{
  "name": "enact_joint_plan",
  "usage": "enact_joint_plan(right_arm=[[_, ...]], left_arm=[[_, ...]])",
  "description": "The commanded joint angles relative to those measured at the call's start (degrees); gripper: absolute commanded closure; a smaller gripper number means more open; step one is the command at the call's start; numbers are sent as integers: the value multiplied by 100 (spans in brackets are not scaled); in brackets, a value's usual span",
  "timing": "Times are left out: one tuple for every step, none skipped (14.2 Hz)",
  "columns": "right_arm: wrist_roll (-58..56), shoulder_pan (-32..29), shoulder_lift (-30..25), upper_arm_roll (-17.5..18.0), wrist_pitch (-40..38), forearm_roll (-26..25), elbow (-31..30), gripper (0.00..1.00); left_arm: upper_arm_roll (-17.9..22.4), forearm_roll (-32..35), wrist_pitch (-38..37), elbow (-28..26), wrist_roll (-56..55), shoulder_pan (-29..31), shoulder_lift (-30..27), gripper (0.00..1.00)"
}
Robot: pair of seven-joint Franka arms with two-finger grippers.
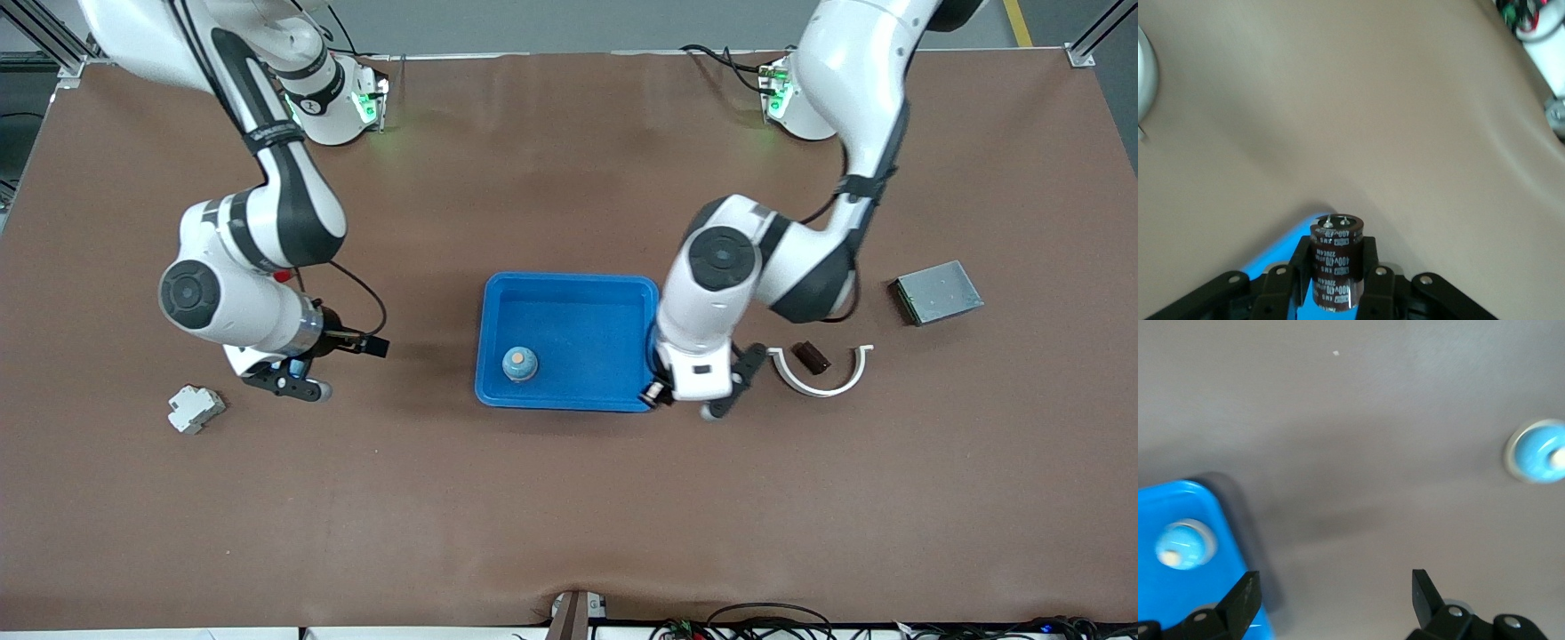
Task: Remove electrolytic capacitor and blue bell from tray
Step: 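Carry the capacitor toward the arch while the right gripper releases the bell, then grasp the second bell with the right gripper while the left gripper lowers the capacitor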
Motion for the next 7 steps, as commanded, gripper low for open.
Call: enact_joint_plan(right_arm=[[1136,469,258,-31,10,59,473,0],[1392,593,380,-31,106,59,597,0],[1577,707,495,-31,255,51,668,0],[1727,812,600,-40,448,25,703,0],[1876,927,732,-40,658,-2,712,0],[2017,1050,881,-40,878,-11,773,0],[2157,1129,1065,-49,993,-20,878,0]], left_arm=[[-56,68,-330,-176,808,439,-234,100],[-56,59,-348,-185,1038,563,-234,100],[-56,59,-375,-202,1197,686,-234,100],[-56,59,-479,-202,1355,818,-226,100],[-56,67,-559,-202,1626,941,-182,100],[-56,59,-612,-237,1951,1055,-147,100],[-56,59,-638,-316,2154,1195,-112,100]])
